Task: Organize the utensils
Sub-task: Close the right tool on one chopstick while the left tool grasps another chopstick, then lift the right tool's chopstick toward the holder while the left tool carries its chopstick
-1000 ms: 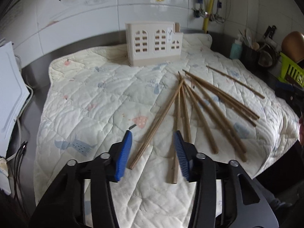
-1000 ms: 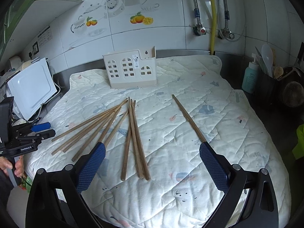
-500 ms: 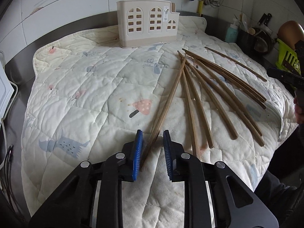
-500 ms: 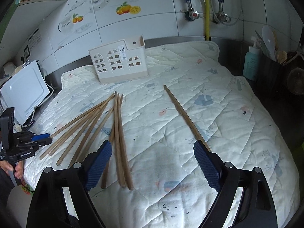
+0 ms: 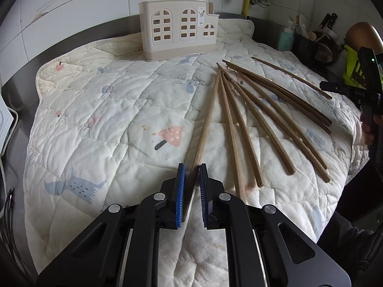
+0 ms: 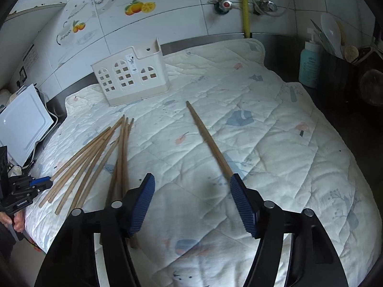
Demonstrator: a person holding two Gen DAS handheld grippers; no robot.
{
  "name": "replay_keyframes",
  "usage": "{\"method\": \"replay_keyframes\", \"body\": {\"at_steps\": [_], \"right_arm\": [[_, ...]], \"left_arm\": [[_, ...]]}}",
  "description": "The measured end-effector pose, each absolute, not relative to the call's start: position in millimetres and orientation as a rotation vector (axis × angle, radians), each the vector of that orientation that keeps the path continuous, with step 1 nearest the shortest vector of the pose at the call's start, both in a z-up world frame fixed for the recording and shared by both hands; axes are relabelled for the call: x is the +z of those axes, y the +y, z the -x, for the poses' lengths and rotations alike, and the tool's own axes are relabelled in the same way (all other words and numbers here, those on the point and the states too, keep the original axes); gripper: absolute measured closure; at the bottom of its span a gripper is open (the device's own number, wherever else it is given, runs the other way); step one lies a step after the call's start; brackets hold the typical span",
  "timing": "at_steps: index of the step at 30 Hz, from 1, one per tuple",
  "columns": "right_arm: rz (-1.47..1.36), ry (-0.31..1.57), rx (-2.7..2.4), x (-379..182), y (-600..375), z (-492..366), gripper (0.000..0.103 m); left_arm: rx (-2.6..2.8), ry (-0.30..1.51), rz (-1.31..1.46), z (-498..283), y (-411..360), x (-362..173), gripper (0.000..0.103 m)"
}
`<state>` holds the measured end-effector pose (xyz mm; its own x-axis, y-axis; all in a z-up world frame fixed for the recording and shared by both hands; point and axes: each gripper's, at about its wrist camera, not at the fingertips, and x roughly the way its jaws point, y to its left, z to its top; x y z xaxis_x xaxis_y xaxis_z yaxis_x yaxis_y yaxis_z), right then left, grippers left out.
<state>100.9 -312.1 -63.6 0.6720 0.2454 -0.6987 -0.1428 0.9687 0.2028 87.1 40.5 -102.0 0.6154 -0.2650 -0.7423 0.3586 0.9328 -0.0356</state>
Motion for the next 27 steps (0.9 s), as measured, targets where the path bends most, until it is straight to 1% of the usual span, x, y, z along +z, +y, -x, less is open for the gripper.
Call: {"method": "replay_keyframes", "body": {"at_steps": [2, 4, 7, 10, 12, 13, 16, 18, 20, 22, 24, 27], "right_arm": [[-0.131, 0.805, 0.210, -65, -316, -101, 0.049], [-0.137, 0.815, 0.196, -68, -322, -104, 0.051], [-0.137, 0.819, 0.187, -71, -328, -108, 0.059], [-0.112, 0.825, 0.180, -73, -328, -113, 0.063], [-0.093, 0.825, 0.171, -75, -328, -115, 0.067], [-0.090, 0.830, 0.170, -77, -329, -117, 0.073], [-0.099, 0.842, 0.162, -84, -333, -120, 0.076], [-0.081, 0.834, 0.152, -85, -332, -119, 0.080], [-0.044, 0.829, 0.135, -84, -329, -117, 0.088], [-0.035, 0.816, 0.135, -83, -328, -114, 0.093], [-0.030, 0.801, 0.128, -79, -326, -110, 0.095], [-0.012, 0.767, 0.128, -66, -321, -101, 0.096]], "left_arm": [[-0.356, 0.837, -0.133, -87, 37, -103, 0.092], [-0.355, 0.840, -0.137, -88, 36, -103, 0.092], [-0.367, 0.853, -0.111, -91, 40, -103, 0.092], [-0.369, 0.860, -0.091, -92, 43, -103, 0.092], [-0.362, 0.858, -0.093, -92, 41, -103, 0.092], [-0.359, 0.856, -0.091, -92, 41, -103, 0.092], [-0.339, 0.857, -0.083, -92, 40, -103, 0.092], [-0.318, 0.849, -0.094, -90, 37, -102, 0.092], [-0.296, 0.844, -0.090, -89, 34, -102, 0.093], [-0.279, 0.839, -0.089, -88, 33, -101, 0.094], [-0.263, 0.830, -0.094, -85, 31, -101, 0.098], [-0.259, 0.826, -0.067, -82, 32, -98, 0.098]]}}
